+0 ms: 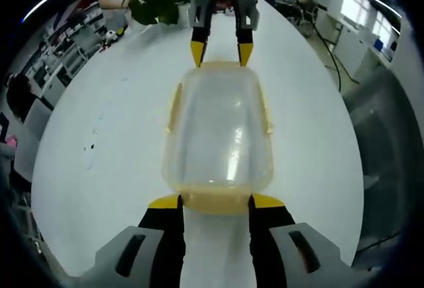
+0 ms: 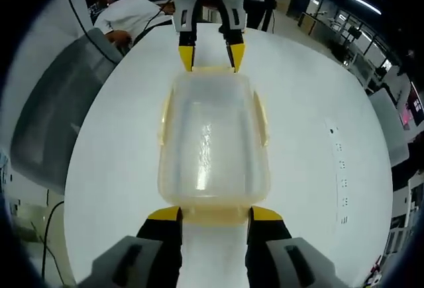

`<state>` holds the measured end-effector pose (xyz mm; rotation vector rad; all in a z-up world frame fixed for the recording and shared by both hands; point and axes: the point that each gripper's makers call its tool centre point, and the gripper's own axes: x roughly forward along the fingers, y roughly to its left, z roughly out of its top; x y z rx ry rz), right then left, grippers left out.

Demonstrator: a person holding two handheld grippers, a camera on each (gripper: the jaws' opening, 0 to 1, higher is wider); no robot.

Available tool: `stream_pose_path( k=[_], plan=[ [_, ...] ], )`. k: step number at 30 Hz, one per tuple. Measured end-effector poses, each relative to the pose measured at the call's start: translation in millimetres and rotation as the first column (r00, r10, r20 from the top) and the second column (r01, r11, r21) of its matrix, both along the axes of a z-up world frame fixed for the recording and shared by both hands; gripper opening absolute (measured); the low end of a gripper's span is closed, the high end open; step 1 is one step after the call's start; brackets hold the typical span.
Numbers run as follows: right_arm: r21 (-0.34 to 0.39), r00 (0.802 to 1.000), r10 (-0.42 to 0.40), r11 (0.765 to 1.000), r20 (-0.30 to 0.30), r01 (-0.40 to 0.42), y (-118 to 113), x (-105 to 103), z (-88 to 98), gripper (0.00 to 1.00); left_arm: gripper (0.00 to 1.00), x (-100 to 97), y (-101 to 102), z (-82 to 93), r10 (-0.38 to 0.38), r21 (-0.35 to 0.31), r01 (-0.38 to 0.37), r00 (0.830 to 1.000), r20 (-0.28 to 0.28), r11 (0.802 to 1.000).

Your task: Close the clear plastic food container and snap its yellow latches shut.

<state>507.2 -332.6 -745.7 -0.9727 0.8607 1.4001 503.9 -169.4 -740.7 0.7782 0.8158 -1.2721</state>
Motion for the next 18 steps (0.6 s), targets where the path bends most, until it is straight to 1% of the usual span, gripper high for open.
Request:
stream_pose_path(
  k=[3, 4, 5, 8, 9, 10, 11, 12, 14, 18],
  plan=[
    [0.0, 1.0, 0.002, 1.0, 0.004, -0.001, 0, 0, -0.2, 0.36, 0.36, -0.3, 0, -0.4, -0.004, -0.001, 0.004, 1.0, -0.002, 1.0],
    [0.003, 1.0, 0.008, 1.0, 0.029, -0.008, 0, 3, -0.7, 0.36, 0.36, 0.2, 0, -0.4, -0.013, 0.002, 0.013, 1.0, 0.01, 1.0],
    [0.005, 0.999, 0.009, 1.0, 0.037, -0.009, 0, 4, -0.8, 0.36, 0.36, 0.7, 0, 0.0, -0.021, 0.005, 0.021, 0.999, 0.027, 1.0],
    [0.012, 0.999, 0.002, 1.0, 0.04, -0.002, 0, 3, -0.5, 0.37, 0.37, 2.7, 3, -0.7, -0.072, 0.031, 0.07, 0.995, 0.072, 0.997],
    [0.004, 0.999, -0.009, 1.0, 0.044, 0.009, -1, 4, -0.9, 0.39, 0.37, 2.3, 5, -2.7, -0.08, 0.047, 0.077, 0.994, 0.077, 0.996],
    [0.003, 0.999, -0.021, 1.0, 0.045, 0.021, -2, 4, -0.9, 0.42, 0.37, 1.0, 6, -3.7, -0.079, 0.049, 0.076, 0.995, 0.066, 0.996],
    [0.012, 0.997, -0.056, 0.998, 0.047, 0.056, -2, 6, -0.9, 0.46, 0.37, -1.8, 8, -5.0, -0.075, 0.052, 0.072, 0.996, 0.044, 0.996],
    [0.012, 0.997, -0.062, 0.998, 0.051, 0.061, -3, 7, -1.1, 0.5, 0.38, -3.0, 10, -5.9, -0.075, 0.054, 0.073, 0.996, 0.039, 0.996],
    [0.004, 0.997, -0.053, 0.999, 0.047, 0.053, -7, 5, -0.8, 0.47, 0.41, -5.8, 13, -5.3, -0.075, 0.051, 0.074, 0.997, 0.036, 0.996],
    [0.001, 0.997, -0.063, 0.998, 0.049, 0.064, -13, 2, 3.0, 0.48, 0.42, -4.5, 19, 1.5, -0.046, 0.048, 0.044, 0.998, 0.041, 0.998]
  ],
)
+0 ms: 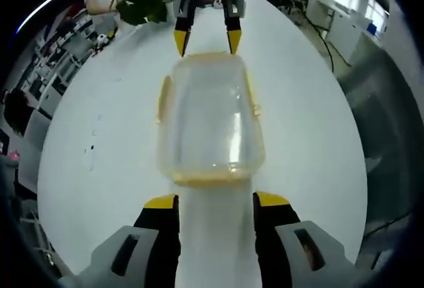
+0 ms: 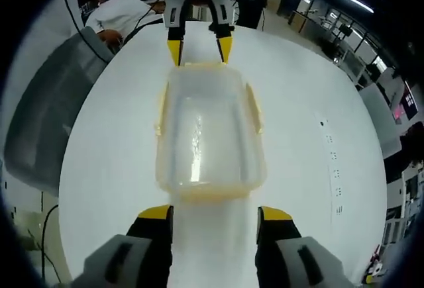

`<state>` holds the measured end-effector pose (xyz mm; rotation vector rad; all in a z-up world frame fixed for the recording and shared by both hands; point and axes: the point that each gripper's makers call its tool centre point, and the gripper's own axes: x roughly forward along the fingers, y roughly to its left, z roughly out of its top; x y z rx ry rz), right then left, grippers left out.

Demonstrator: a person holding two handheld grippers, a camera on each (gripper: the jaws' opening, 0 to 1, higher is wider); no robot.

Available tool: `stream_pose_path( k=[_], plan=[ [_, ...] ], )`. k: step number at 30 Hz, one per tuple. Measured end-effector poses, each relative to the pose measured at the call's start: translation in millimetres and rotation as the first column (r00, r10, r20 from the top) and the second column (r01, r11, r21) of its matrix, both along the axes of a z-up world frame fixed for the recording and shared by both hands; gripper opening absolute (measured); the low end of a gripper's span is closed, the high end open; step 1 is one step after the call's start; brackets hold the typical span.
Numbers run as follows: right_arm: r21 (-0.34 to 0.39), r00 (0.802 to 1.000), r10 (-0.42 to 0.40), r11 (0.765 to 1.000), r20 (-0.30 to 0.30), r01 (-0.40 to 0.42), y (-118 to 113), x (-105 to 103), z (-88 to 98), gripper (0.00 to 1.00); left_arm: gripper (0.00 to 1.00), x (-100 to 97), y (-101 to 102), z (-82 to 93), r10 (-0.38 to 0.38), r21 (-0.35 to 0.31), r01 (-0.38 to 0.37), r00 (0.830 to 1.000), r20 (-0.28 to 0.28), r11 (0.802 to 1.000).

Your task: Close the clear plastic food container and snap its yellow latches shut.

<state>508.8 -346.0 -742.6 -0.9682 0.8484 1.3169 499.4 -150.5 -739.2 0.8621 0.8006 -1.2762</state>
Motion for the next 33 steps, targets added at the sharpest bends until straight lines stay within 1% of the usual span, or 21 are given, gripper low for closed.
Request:
stream_pose_path(
  k=[2, 4, 5, 7, 8, 10, 13, 15, 17, 19, 20, 22, 24, 25, 26, 27, 28, 30, 31, 32, 33],
  plan=[
    [0.011, 1.0, -0.01, 1.0, 0.001, 0.01, -1, -1, 3.3, 0.48, 0.42, 1.0, 2, 3.7, 0.012, -0.004, -0.012, 1.0, 0.001, 1.0],
    [0.051, 0.999, -0.042, 0.998, -0.009, 0.042, 4, -3, 10.3, 0.47, 0.43, 2.4, 2, 9.2, 0.054, -0.022, -0.054, 0.999, -0.004, 0.998],
    [0.06, 0.998, -0.059, 0.996, -0.009, 0.059, 5, -3, 12.7, 0.47, 0.44, 2.9, 2, 10.5, 0.056, -0.022, -0.056, 0.998, -0.002, 0.998],
    [0.048, 0.997, -0.072, 0.996, -0.006, 0.072, 4, -3, 16.0, 0.45, 0.45, 2.0, -1, 14.6, 0.096, -0.041, -0.097, 0.995, -0.017, 0.994],
    [0.052, 0.997, -0.081, 0.995, -0.008, 0.082, 5, -2, 17.2, 0.44, 0.45, 0.9, -2, 16.0, 0.115, -0.049, -0.116, 0.993, -0.03, 0.992],
    [0.073, 0.992, -0.123, 0.989, -0.036, 0.125, 10, -4, 20.5, 0.42, 0.45, 3.5, -4, 19.3, 0.151, -0.057, -0.152, 0.988, -0.029, 0.987],
    [0.076, 0.99, -0.131, 0.988, -0.056, 0.135, 15, -9, 21.1, 0.43, 0.45, 4.1, -12, 23.0, 0.218, -0.095, -0.222, 0.974, -0.057, 0.97],
    [0.075, 0.988, -0.141, 0.986, -0.065, 0.146, 16, -10, 19.7, 0.42, 0.43, 2.8, -13, 21.3, 0.23, -0.085, -0.235, 0.971, -0.057, 0.968],
    [0.104, 0.981, -0.172, 0.978, -0.091, 0.181, 21, -11, 21.9, 0.42, 0.43, 3.1, -14, 20.4, 0.261, -0.085, -0.266, 0.963, -0.064, 0.96],
    [0.121, 0.976, -0.194, 0.971, -0.101, 0.206, 24, -10, 24.7, 0.42, 0.42, 3.4, -18, 20.9, 0.324, -0.108, -0.334, 0.941, -0.1, 0.936],
    [0.124, 0.974, -0.202, 0.969, -0.1, 0.214, 25, -9, 24.4, 0.41, 0.42, 3.9, -20, 20.9, 0.365, -0.114, -0.379, 0.922, -0.126, 0.918],
    [0.132, 0.968, -0.225, 0.962, -0.108, 0.238, 26, -8, 24.4, 0.41, 0.42, 6.0, -24, 21.7, 0.397, -0.133, -0.415, 0.907, -0.143, 0.9],
    [0.143, 0.952, -0.276, 0.945, -0.13, 0.294, 29, -7, 24.3, 0.43, 0.43, 5.8, -25, 21.0, 0.437, -0.128, -0.458, 0.885, -0.161, 0.88],
    [0.143, 0.946, -0.294, 0.939, -0.134, 0.312, 30, -6, 24.3, 0.43, 0.43, 6.6, -26, 20.5, 0.447, -0.132, -0.469, 0.879, -0.165, 0.874],
    [0.146, 0.943, -0.303, 0.935, -0.136, 0.322, 30, -6, 24.9, 0.43, 0.42, 6.6, -26, 19.4, 0.474, -0.126, -0.498, 0.862, -0.18, 0.858],
    [0.153, 0.93, -0.333, 0.922, -0.156, 0.356, 32, -6, 25.5, 0.43, 0.41, 6.1, -28, 19.1, 0.486, -0.128, -0.513, 0.853, -0.193, 0.849],
    [0.156, 0.918, -0.356, 0.911, -0.176, 0.383, 34, -7, 25.7, 0.43, 0.41, 5.5, -28, 17.1, 0.489, -0.124, -0.518, 0.848, -0.203, 0.846],
    [0.149, 0.901, -0.404, 0.892, -0.159, 0.427, 30, -1, 24.5, 0.43, 0.41, 4.7, -27, 15.1, 0.531, -0.12, -0.566, 0.815, -0.231, 0.816],
    [0.164, 0.899, -0.405, 0.888, -0.168, 0.431, 32, -1, 25.5, 0.42, 0.41, 5.8, -27, 13.7, 0.553, -0.123, -0.591, 0.796, -0.246, 0.797],
    [0.169, 0.876, -0.444, 0.864, -0.188, 0.474, 33, 0, 26.1, 0.41, 0.41, 4.9, -27, 12.2, 0.56, -0.117, -0.6, 0.788, -0.256, 0.791],
    [0.163, 0.855, -0.483, 0.843, -0.187, 0.512, 30, 3, 25.7, 0.41, 0.4, 4.7, -25, 9.8, 0.573, -0.107, -0.613, 0.777, -0.26, 0.783]
  ],
)
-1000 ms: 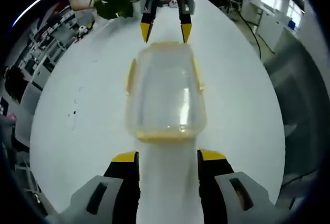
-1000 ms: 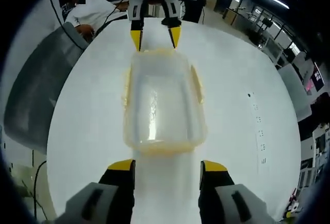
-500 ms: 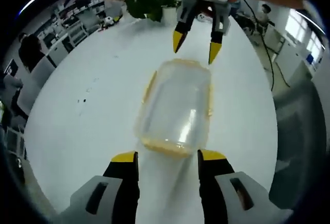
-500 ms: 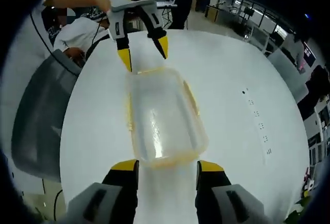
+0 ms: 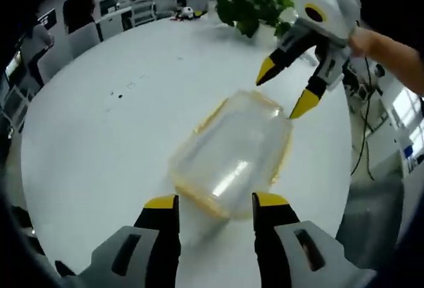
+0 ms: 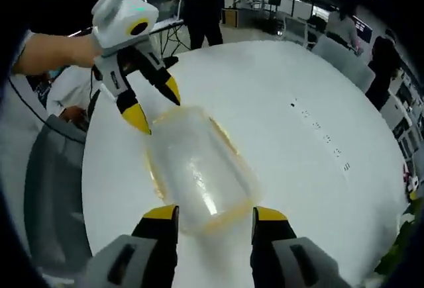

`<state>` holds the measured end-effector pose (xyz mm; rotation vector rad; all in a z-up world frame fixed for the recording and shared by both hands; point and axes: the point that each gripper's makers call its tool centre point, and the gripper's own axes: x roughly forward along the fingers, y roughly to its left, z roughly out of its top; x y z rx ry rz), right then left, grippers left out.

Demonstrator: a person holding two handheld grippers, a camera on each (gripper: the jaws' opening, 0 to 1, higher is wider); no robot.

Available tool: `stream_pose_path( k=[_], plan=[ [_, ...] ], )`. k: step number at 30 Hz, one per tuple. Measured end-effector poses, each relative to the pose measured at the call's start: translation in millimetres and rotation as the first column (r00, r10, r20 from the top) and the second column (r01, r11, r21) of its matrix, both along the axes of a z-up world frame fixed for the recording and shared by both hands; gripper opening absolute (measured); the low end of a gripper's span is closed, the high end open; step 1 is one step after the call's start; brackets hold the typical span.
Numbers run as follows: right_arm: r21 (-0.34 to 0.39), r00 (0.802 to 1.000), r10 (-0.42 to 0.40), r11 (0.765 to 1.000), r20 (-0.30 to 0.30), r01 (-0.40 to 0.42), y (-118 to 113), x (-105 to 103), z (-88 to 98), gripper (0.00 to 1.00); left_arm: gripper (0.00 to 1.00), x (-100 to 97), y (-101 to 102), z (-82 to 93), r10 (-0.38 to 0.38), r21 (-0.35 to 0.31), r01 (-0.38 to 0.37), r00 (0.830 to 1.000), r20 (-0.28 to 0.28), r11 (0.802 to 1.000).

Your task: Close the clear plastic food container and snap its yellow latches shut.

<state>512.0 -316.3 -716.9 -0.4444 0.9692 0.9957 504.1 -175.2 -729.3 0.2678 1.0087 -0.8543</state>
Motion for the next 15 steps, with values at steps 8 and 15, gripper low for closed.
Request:
stream_pose_path(
  k=[8, 15],
  plan=[
    [0.018, 0.987, -0.153, 0.988, -0.037, 0.154, -1, 6, -4.5, 0.45, 0.42, 10.2, 2, 2.3, 0.205, -0.071, -0.208, 0.977, -0.055, 0.975],
    [0.062, 0.972, -0.232, 0.97, -0.05, 0.234, 3, 9, -6.1, 0.48, 0.41, 14.2, 4, 0.6, 0.319, -0.131, -0.334, 0.94, -0.122, 0.933]
  ],
)
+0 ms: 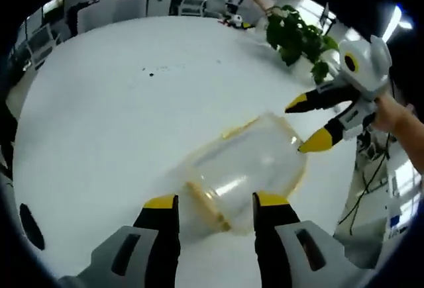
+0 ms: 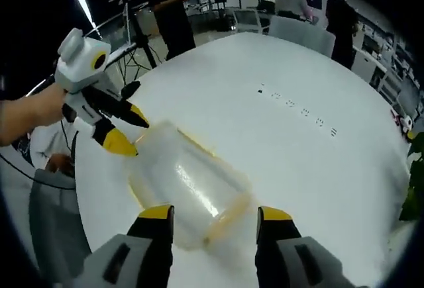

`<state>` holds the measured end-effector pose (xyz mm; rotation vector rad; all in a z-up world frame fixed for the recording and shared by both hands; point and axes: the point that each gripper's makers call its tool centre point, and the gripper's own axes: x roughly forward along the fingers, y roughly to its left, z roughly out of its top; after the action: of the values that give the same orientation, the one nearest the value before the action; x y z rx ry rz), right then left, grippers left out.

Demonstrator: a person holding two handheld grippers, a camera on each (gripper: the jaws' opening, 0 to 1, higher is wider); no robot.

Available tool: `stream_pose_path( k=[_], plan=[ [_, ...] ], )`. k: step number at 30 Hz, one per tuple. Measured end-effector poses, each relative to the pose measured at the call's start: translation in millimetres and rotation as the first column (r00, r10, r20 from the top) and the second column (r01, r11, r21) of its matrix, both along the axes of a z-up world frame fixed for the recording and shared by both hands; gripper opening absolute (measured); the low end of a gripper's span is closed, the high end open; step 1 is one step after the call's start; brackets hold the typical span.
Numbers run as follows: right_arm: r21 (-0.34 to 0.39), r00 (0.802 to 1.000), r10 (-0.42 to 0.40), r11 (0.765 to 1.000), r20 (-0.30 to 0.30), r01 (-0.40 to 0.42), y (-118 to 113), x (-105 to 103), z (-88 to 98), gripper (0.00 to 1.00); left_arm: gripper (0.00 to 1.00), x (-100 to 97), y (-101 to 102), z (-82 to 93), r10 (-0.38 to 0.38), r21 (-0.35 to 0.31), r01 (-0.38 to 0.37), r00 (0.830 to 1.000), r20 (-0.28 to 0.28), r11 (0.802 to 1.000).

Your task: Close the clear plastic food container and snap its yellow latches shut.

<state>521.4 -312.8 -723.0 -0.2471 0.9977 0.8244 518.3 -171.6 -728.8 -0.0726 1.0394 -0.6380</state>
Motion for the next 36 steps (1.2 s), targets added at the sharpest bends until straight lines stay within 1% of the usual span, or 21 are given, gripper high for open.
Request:
stream_pose_path(
  k=[1, 3, 4, 6, 7, 8, 9, 10, 12, 14, 16, 17, 19, 22, 24, 27, 32, 33, 34, 35, 36],
  plan=[
    [0.003, 1.0, -0.01, 1.0, -0.012, 0.01, 1, -1, -1.4, 0.48, 0.42, 0.8, 0, -1.2, 0.017, -0.009, -0.017, 1.0, -0.008, 1.0],
    [0.035, 0.997, -0.071, 0.997, -0.044, 0.072, 5, 0, -3.0, 0.47, 0.41, 0.5, 0, -3.9, 0.027, -0.019, -0.027, 0.999, -0.021, 0.999],
    [0.033, 0.997, -0.063, 0.997, -0.037, 0.064, 5, 1, -3.5, 0.48, 0.41, -0.1, -1, -4.9, 0.029, -0.022, -0.029, 0.999, -0.025, 0.999],
    [0.046, 0.993, -0.1, 0.994, -0.065, 0.103, 7, 0, -4.7, 0.48, 0.41, -2.0, -2, -7.0, 0.042, -0.031, -0.043, 0.998, -0.041, 0.999],
    [0.065, 0.99, -0.117, 0.99, -0.074, 0.122, 9, 1, -3.9, 0.48, 0.4, -3.1, -3, -7.2, 0.053, -0.045, -0.056, 0.997, -0.053, 0.997],
    [0.083, 0.987, -0.137, 0.986, -0.079, 0.144, 11, 2, -3.6, 0.48, 0.4, -3.6, -4, -6.8, 0.063, -0.059, -0.067, 0.996, -0.063, 0.996],
    [0.093, 0.98, -0.169, 0.979, -0.106, 0.179, 10, 2, -5.4, 0.48, 0.39, -4.8, -5, -6.4, 0.072, -0.071, -0.077, 0.994, -0.077, 0.994],
    [0.092, 0.973, -0.19, 0.975, -0.129, 0.203, 9, 1, -7.1, 0.47, 0.38, -5.8, -6, -6.4, 0.073, -0.072, -0.08, 0.994, -0.084, 0.994],
    [0.094, 0.966, -0.215, 0.969, -0.145, 0.23, 6, 2, -10.9, 0.45, 0.37, -6.8, -6, -8.9, 0.072, -0.068, -0.078, 0.993, -0.09, 0.995],
    [0.092, 0.962, -0.218, 0.968, -0.167, 0.236, 6, -1, -16.0, 0.45, 0.37, -7.3, -6, -12.0, 0.075, -0.065, -0.082, 0.992, -0.099, 0.994],
    [0.091, 0.961, -0.212, 0.969, -0.18, 0.23, 8, -5, -19.7, 0.45, 0.37, -6.5, -7, -12.0, 0.093, -0.086, -0.103, 0.99, -0.109, 0.991],
    [0.107, 0.958, -0.22, 0.965, -0.184, 0.242, 9, -4, -19.0, 0.46, 0.37, -6.6, -7, -12.1, 0.094, -0.088, -0.104, 0.989, -0.112, 0.991],
    [0.112, 0.953, -0.232, 0.96, -0.194, 0.256, 8, -3, -19.6, 0.47, 0.38, -5.7, -8, -12.1, 0.096, -0.092, -0.106, 0.99, -0.108, 0.99],
    [0.119, 0.951, -0.239, 0.957, -0.198, 0.266, 10, -2, -19.9, 0.47, 0.38, -4.5, -9, -13.9, 0.113, -0.107, -0.126, 0.986, -0.12, 0.986],
    [0.121, 0.95, -0.24, 0.956, -0.198, 0.267, 10, -3, -19.8, 0.47, 0.38, -5.2, -9, -13.2, 0.108, -0.106, -0.12, 0.987, -0.115, 0.987],
    [0.117, 0.945, -0.251, 0.953, -0.21, 0.28, 10, -4, -20.3, 0.46, 0.37, -3.5, -10, -13.9, 0.1, -0.102, -0.111, 0.989, -0.107, 0.989],
    [0.108, 0.942, -0.26, 0.952, -0.214, 0.287, 11, -7, -20.3, 0.45, 0.35, -3.0, -12, -13.5, 0.101, -0.099, -0.112, 0.989, -0.108, 0.989],
    [0.105, 0.942, -0.26, 0.952, -0.213, 0.287, 10, -7, -20.5, 0.44, 0.34, -3.1, -13, -14.2, 0.082, -0.098, -0.092, 0.992, -0.099, 0.991],
    [0.105, 0.938, -0.269, 0.949, -0.221, 0.297, 11, -8, -20.8, 0.44, 0.34, -3.1, -14, -15.6, 0.082, -0.101, -0.092, 0.992, -0.1, 0.991],
    [0.104, 0.938, -0.27, 0.949, -0.219, 0.297, 11, -9, -21.0, 0.44, 0.34, -3.8, -15, -15.1, 0.082, -0.107, -0.094, 0.991, -0.106, 0.99],
    [0.104, 0.938, -0.272, 0.949, -0.215, 0.299, 11, -9, -21.1, 0.43, 0.33, -4.3, -16, -15.9, 0.077, -0.094, -0.087, 0.992, -0.104, 0.992]
  ],
)
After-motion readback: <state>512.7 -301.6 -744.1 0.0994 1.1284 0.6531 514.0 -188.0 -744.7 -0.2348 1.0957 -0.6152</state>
